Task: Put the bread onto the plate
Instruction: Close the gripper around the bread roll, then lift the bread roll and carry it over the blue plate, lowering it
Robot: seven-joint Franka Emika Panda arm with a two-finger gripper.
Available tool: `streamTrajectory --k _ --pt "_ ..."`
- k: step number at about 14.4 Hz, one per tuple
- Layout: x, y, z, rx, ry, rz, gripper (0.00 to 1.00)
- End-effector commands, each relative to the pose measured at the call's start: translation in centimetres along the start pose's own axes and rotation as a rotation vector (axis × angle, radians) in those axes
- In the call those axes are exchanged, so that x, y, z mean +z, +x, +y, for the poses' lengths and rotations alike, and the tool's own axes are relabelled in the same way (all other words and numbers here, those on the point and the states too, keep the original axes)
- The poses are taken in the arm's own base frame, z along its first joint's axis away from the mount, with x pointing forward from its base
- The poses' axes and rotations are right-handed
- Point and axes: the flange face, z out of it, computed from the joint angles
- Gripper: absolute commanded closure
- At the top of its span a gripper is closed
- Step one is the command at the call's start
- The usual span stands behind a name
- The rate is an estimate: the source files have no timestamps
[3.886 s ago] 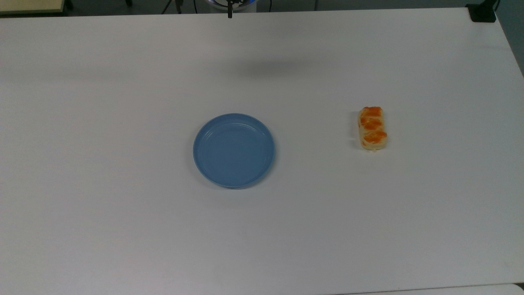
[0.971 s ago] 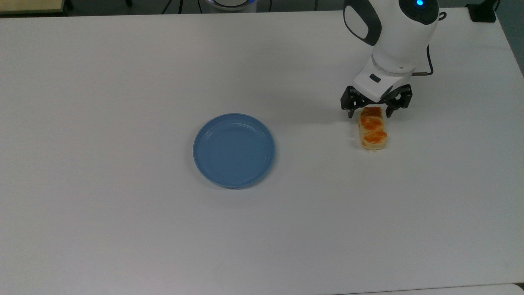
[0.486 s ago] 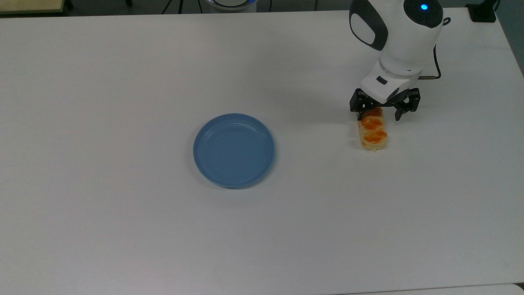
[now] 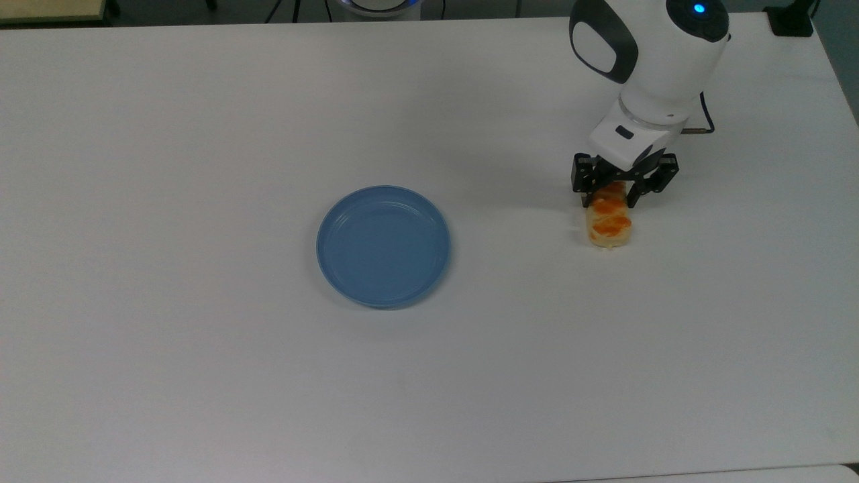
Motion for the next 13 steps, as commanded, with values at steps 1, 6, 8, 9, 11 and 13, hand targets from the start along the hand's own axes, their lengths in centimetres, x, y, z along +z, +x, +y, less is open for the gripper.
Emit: streamTrajectory --k 1,6,8,9,11,13 --pt "0.8 0.7 0.7 0.006 -0.016 0.021 0.37" --pt "-1.1 1.7 1.3 0.013 -0.012 0.043 0.6" --pt "-4.5 2.8 3.2 -0.004 -0.028 0.027 0.63" --pt "-5.7 3.4 4.6 -0.025 -0.044 0.001 0.63" --pt "-8.2 4.8 7.8 -0.067 -0.066 -0.019 0.63" --pt "-9.9 6.1 12.2 -0.116 -0.084 -0.025 0.63"
